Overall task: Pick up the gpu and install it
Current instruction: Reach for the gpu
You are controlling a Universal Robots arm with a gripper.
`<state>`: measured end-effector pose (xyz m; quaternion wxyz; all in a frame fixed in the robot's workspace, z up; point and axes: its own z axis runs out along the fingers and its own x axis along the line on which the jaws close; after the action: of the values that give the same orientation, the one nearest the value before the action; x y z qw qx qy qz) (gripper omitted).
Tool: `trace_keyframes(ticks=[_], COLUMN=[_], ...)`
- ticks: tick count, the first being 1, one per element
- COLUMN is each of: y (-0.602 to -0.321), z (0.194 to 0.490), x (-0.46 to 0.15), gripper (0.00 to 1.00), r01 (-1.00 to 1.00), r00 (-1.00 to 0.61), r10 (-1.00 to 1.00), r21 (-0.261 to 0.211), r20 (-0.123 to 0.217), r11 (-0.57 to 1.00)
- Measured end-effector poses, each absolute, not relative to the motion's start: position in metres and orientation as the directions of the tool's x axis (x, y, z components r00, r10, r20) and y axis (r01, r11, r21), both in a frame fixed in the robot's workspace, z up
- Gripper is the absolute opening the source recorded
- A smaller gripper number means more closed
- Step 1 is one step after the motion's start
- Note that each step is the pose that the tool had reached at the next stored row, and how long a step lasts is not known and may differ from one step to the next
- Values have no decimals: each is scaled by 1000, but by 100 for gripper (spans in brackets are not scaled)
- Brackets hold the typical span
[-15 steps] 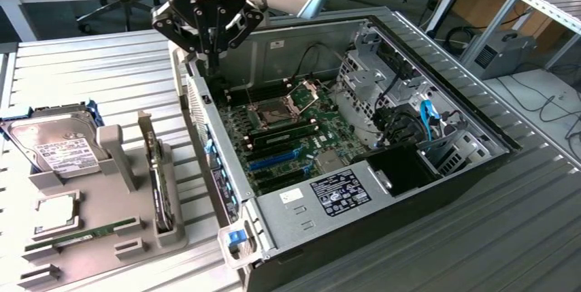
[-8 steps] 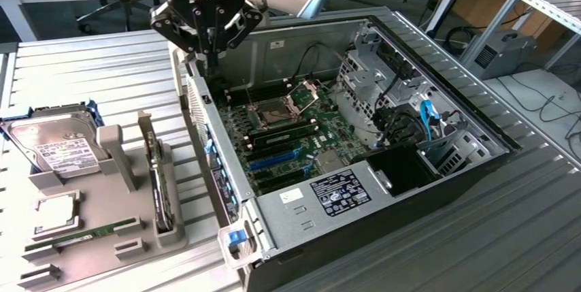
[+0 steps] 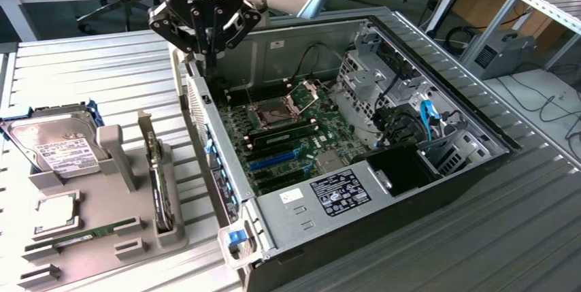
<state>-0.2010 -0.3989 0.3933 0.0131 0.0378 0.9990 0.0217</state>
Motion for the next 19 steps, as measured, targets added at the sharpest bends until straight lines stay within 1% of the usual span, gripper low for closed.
trace_keyframes(ticks=[19], y=[-399], z=[393], x=[-209], gripper=[11], r01=[75], r00=[-997], r10=[76], r21=[44], r20=[-24], r11=[996])
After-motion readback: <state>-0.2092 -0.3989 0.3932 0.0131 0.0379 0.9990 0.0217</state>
